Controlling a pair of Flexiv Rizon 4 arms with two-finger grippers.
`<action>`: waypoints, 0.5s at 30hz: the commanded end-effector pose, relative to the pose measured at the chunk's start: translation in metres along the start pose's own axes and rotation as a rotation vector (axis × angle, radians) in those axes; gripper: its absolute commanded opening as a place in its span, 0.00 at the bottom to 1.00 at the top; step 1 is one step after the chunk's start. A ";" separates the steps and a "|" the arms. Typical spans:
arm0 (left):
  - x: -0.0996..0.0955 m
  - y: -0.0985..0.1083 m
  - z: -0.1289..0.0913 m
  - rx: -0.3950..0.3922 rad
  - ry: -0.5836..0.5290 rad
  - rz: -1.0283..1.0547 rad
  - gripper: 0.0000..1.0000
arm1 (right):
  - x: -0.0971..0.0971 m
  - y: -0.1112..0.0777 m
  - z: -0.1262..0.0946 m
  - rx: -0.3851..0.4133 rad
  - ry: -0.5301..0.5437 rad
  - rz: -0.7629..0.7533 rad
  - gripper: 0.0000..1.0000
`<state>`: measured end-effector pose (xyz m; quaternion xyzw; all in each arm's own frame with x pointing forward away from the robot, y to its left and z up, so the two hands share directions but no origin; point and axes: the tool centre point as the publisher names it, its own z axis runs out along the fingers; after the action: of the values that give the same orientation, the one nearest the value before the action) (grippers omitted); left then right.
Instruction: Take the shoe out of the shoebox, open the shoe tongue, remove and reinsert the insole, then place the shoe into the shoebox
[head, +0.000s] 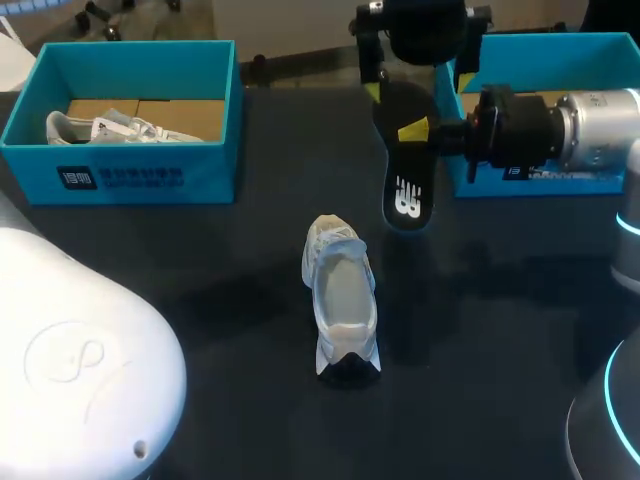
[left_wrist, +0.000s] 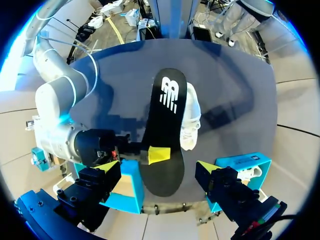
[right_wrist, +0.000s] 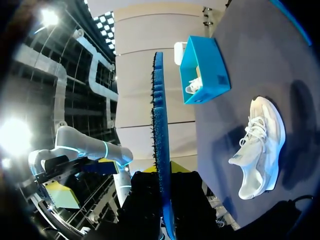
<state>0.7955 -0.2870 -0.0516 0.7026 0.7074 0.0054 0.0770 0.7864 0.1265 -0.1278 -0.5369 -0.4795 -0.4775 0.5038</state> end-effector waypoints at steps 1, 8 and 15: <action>0.001 0.001 -0.001 0.001 -0.007 0.002 1.00 | 0.000 0.001 0.000 0.001 -0.004 0.000 0.00; 0.000 -0.003 -0.003 0.007 -0.025 0.017 1.00 | 0.000 0.000 -0.001 0.001 -0.004 0.001 0.00; 0.016 -0.001 -0.012 0.016 -0.243 -0.002 1.00 | 0.004 -0.004 -0.008 -0.016 -0.013 0.002 0.00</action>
<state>0.7932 -0.2958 -0.0351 0.7046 0.7015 -0.0303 0.1022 0.7875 0.1224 -0.1266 -0.5396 -0.4798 -0.4768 0.5013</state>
